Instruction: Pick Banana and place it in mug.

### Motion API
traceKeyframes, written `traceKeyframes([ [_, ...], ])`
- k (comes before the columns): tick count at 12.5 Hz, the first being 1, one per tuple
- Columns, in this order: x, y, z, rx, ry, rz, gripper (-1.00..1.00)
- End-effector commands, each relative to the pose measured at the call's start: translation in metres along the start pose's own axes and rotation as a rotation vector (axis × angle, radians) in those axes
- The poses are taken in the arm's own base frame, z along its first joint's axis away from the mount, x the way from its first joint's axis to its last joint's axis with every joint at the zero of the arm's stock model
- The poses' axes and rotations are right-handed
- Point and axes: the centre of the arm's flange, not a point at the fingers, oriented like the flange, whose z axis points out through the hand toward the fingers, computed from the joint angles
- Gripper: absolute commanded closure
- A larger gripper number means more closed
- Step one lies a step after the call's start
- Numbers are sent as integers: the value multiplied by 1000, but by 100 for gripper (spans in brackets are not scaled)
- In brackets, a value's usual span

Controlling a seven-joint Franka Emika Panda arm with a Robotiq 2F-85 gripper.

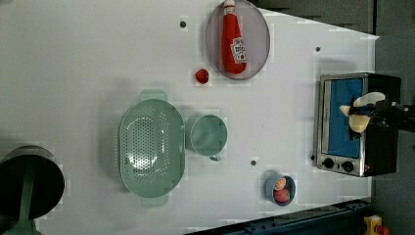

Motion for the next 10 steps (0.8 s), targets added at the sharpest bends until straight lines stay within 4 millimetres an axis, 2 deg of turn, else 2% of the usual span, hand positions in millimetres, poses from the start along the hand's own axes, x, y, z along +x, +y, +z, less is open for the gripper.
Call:
traceKeyframes([
  [1, -39, -75, 65, -26, -162, 26, 28],
  [4, -78, -131, 79, -65, -161, 139, 28],
  [6, -101, -159, 97, -70, -144, 203, 28],
  [8, -117, -176, 128, -55, -127, 234, 28],
  [10, -130, -183, 165, -26, -110, 238, 28],
])
